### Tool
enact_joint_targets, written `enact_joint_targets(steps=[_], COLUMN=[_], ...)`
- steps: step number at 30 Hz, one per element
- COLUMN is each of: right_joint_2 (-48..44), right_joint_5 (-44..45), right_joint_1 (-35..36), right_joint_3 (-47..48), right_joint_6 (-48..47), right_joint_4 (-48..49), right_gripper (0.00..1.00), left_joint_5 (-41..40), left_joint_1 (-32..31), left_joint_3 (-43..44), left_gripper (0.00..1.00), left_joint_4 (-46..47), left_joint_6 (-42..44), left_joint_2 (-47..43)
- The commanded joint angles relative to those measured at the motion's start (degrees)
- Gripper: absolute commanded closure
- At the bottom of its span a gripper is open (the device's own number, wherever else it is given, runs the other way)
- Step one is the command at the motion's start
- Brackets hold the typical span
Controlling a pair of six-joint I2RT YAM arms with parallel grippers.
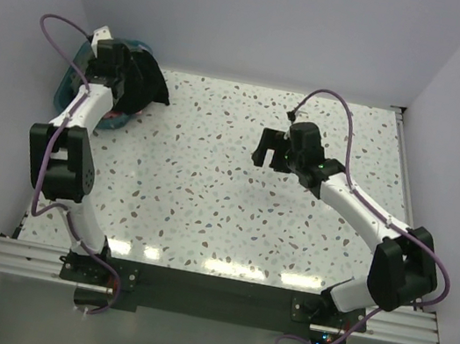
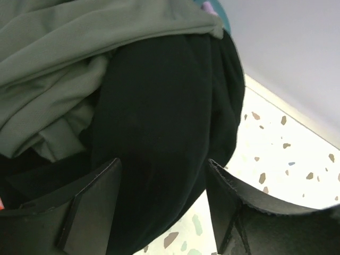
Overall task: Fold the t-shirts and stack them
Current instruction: Grab the tshirt from the pile
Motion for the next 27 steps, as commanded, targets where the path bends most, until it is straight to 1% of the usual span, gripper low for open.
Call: enact_joint_targets(steps=[1, 2, 3, 10, 13, 16, 18, 19, 21, 22, 24, 25, 27], right_joint_2=[0.31, 0.39, 0.48, 1.18, 1.45, 1.63, 1.71, 1.63, 1.63, 1.63, 1.63, 1.54, 1.54], right_joint_5=[-0.44, -0.62, -0.70, -1.49, -1.67, -1.67, -1.67, -1.67, -1.67, -1.67, -1.58, -1.58, -1.50], right_joint_1=[-0.03, 0.06, 0.06, -0.03, -0.03, 0.06, -0.03, 0.06, -0.03, -0.03, -0.03, 0.06, -0.03], right_joint_3=[1.55, 1.55, 1.55, 1.72, 1.99, 2.16, 2.25, 2.25, 2.60, 2.78, 3.04, 3.30, 3.57], right_joint_6=[-0.23, -0.31, -0.23, -0.05, 0.13, 0.21, 0.39, 0.30, 0.39, 0.39, 0.13, 0.13, 0.13], right_joint_4=[2.38, 2.55, 2.55, 2.82, 2.64, 2.55, 2.55, 2.47, 2.20, 1.94, 1.67, 1.41, 1.23], right_gripper=[0.01, 0.01, 0.01, 0.01, 0.01, 0.01, 0.01, 0.01, 0.01, 0.01, 0.01, 0.01, 0.01], left_joint_5=[-3.28, -3.28, -3.37, -7.06, -7.42, -5.05, -3.99, -3.20, -2.32, -0.75, 1.63, 4.42, 5.85], left_joint_1=[0.04, 0.13, 0.04, 0.04, 0.04, 0.04, 0.04, 0.13, 0.39, 0.83, 2.67, 3.46, 5.04], left_joint_3=[-3.03, -3.47, -3.39, -0.75, -0.75, -1.10, -0.49, 0.90, 3.10, 6.51, 10.30, 13.37, 16.72], left_gripper=[0.29, 0.25, 0.23, 0.23, 0.25, 0.32, 0.46, 0.61, 0.72, 0.87, 0.99, 1.00, 1.00], left_joint_4=[1.61, 1.96, 1.70, -2.52, -3.40, -2.52, -1.91, -1.82, -2.08, -2.60, -4.18, -4.10, -4.10], left_joint_6=[-0.76, -0.58, 0.12, 1.62, 1.71, 1.53, 1.53, 1.62, 1.97, 1.97, 0.66, 0.13, -1.45], left_joint_2=[-4.00, -4.52, -4.53, -2.86, -1.02, 0.74, 1.18, 1.53, 1.97, 2.93, 3.55, 3.56, 3.21])
